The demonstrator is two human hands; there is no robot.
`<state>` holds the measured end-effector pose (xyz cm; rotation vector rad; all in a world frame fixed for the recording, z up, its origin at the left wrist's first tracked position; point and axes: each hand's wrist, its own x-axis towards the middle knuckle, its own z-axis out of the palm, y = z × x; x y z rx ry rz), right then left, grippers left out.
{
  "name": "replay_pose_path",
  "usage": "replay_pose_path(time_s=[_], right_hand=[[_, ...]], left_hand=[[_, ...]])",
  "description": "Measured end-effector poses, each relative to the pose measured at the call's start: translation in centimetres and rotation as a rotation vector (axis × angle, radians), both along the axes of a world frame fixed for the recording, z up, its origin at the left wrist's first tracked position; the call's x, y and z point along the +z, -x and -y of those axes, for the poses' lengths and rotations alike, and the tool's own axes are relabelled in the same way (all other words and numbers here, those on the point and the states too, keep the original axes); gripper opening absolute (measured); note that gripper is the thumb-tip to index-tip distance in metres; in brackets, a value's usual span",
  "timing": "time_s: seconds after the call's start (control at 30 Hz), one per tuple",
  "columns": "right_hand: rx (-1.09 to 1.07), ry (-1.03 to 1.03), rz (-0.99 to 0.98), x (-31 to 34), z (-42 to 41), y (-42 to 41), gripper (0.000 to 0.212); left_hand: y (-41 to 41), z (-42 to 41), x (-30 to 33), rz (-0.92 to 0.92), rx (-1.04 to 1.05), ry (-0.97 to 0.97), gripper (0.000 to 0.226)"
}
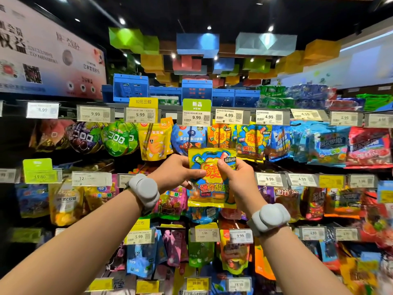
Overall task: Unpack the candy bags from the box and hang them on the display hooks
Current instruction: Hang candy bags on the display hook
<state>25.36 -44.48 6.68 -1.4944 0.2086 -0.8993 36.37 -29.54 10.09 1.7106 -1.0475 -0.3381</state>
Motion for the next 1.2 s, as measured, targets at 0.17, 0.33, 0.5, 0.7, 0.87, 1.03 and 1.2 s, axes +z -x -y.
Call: replay_pose_path(time_s=[0.17,0.33,0.5,0.7,0.87,1.03,1.2], right_hand=[[-0.074,-0.009,-0.006,0.3,1.9,0.3,0.021],[-0.104,-0.144,0.053,0.6,4.7,1.4,0.04],[-0.174,-0.15,0.082,1.4,7.6,3.1,0.006],[-0.236,-0.121,0.085,2.5,10.2,4.3,0.011],[-0.274,-0.109,0.067,3.2,11.7,5.2,0.035],[-0.297,-0.107,0.03,3.6,12.5,5.8,0.03],[-0.336,-0.07,0.02,4.0,13.3,6.4,0.041]], left_hand=[[0.1,1.1,0.9,0.094,0.036,0.026,0.024],[0.5,3.0,2.5,0.137,0.07,0.065,0.023],[2.4,5.7,4.8,0.484,0.135,0.016,0.038],[4.1,9.0,8.3,0.92,0.231,0.193,0.037],[4.3,12.1,10.5,1.201,0.325,0.114,0.044],[4.5,14.7,10.6,1.182,0.41,-0.001,0.057],[4.5,16.1,10.2,1.244,0.457,-0.082,0.066]])
